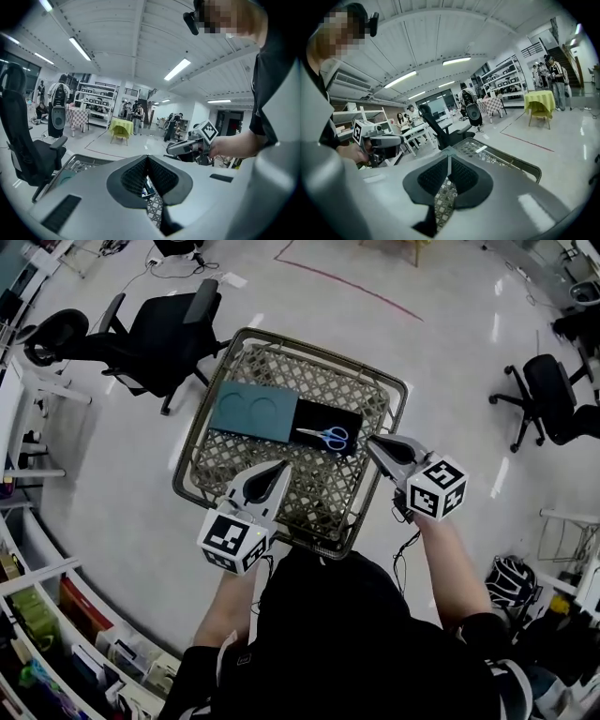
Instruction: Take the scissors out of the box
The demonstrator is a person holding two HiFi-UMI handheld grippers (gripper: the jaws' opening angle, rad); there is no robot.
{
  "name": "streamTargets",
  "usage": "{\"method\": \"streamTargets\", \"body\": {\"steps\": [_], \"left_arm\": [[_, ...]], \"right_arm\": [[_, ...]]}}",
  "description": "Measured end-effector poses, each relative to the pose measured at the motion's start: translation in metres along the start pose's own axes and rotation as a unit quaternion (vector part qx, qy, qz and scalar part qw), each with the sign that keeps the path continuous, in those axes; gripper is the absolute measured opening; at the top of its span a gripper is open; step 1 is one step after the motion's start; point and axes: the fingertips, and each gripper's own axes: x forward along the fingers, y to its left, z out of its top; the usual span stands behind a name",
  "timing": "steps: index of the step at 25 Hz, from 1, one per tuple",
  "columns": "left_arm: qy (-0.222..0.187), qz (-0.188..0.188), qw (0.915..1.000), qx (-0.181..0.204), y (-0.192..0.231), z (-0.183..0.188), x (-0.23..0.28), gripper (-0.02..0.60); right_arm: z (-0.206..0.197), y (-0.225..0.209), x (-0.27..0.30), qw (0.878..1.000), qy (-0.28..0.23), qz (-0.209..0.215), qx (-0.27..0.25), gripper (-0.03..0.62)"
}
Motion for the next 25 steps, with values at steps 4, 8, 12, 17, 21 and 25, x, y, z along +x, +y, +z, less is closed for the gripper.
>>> {"method": "streamTargets", "body": {"steps": [4, 8, 12, 17, 21, 25], "left_arm": [[0.006, -0.003, 1.0, 0.006, 0.007, -0.003, 0.014, 0.006], [0.017, -0.002, 0.9993, 0.032, 0.013, -0.009, 0.025, 0.006], [0.025, 0.003, 0.9992, 0.031, 0.024, -0.02, 0.034, 0.006], [0.037, 0.017, 0.9989, 0.021, 0.041, -0.032, 0.044, 0.006], [0.033, 0.022, 0.9991, 0.016, 0.046, -0.032, 0.049, 0.006], [0.03, 0.025, 0.9991, 0.015, 0.05, -0.029, 0.051, 0.006]], "right_arm": [[-0.02, -0.016, 0.026, 0.999, 0.035, -0.003, -0.001, 0.035], [-0.04, -0.028, 0.055, 0.997, 0.073, -0.005, -0.014, 0.035], [-0.062, -0.036, 0.084, 0.991, 0.12, -0.002, -0.054, 0.037], [-0.086, -0.045, 0.111, 0.981, 0.173, 0.002, -0.09, 0.054], [-0.111, -0.057, 0.123, 0.966, 0.226, -0.006, -0.123, 0.064], [-0.137, -0.07, 0.133, 0.949, 0.277, -0.006, -0.152, 0.104]]}}
